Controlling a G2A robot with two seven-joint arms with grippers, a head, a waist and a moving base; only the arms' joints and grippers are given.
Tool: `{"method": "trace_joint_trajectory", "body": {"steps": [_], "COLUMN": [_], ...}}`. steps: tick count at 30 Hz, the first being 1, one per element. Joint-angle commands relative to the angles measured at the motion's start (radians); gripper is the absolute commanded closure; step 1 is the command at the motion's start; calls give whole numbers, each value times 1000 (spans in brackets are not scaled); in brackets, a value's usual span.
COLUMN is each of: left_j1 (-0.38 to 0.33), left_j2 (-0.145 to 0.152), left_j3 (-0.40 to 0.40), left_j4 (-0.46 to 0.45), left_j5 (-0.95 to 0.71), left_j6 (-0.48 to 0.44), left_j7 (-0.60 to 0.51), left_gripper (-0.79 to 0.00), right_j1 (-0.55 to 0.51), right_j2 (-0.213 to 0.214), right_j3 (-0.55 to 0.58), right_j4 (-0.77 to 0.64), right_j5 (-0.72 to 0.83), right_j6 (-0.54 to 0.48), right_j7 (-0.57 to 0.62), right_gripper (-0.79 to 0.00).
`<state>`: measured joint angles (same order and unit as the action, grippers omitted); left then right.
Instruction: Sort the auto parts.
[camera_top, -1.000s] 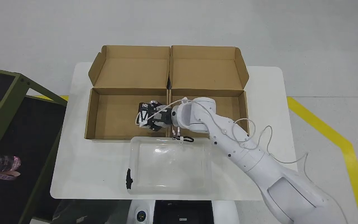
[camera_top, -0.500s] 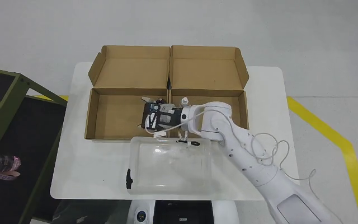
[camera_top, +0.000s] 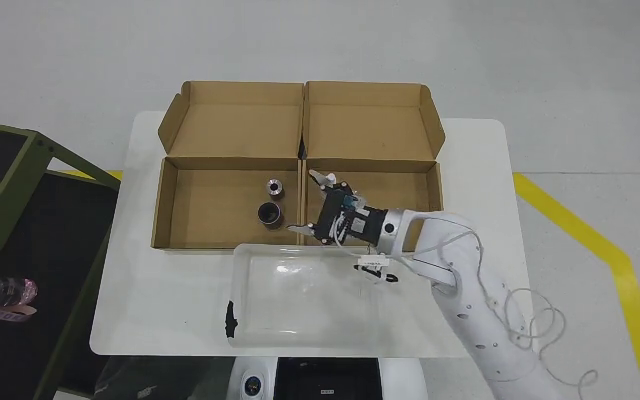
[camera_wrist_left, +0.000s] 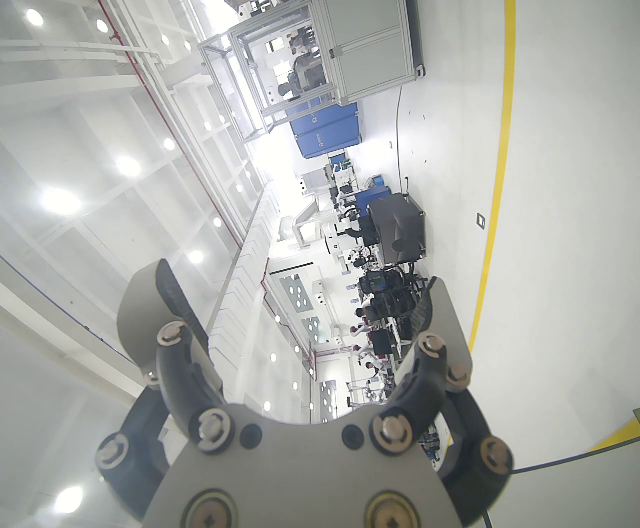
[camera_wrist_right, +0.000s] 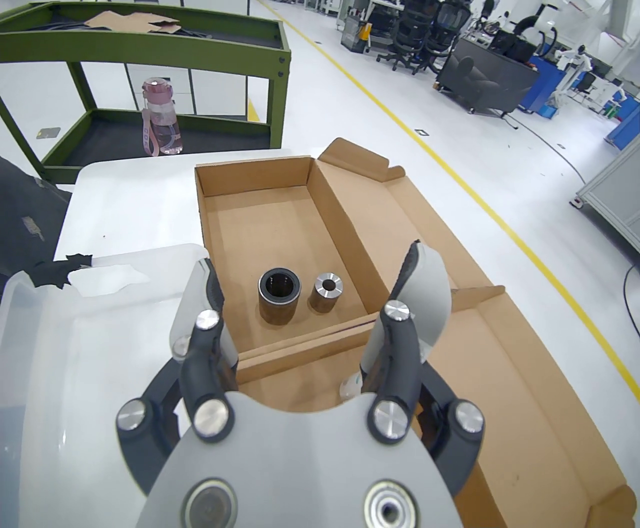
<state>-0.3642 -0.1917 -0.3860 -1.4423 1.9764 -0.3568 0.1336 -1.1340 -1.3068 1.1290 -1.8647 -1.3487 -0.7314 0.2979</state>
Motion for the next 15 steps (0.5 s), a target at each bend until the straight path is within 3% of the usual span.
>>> {"method": "trace_joint_trajectory", "body": {"steps": [1, 15], "left_j1": [0, 0], "left_j2": [0, 0], "left_j3": [0, 0], "left_j4": [0, 0], "left_j5": [0, 0], "left_j6": [0, 0], "left_j7": [0, 0], "left_gripper": [-785, -785], "right_j1": [-43, -332], "right_j2": [9, 54], "right_j3": [45, 326], "right_j4": [-25, -121], "right_j5": [-4, -60], "right_j6": [1, 104], "right_j7": [-22, -244], "right_gripper": [-616, -717]}}
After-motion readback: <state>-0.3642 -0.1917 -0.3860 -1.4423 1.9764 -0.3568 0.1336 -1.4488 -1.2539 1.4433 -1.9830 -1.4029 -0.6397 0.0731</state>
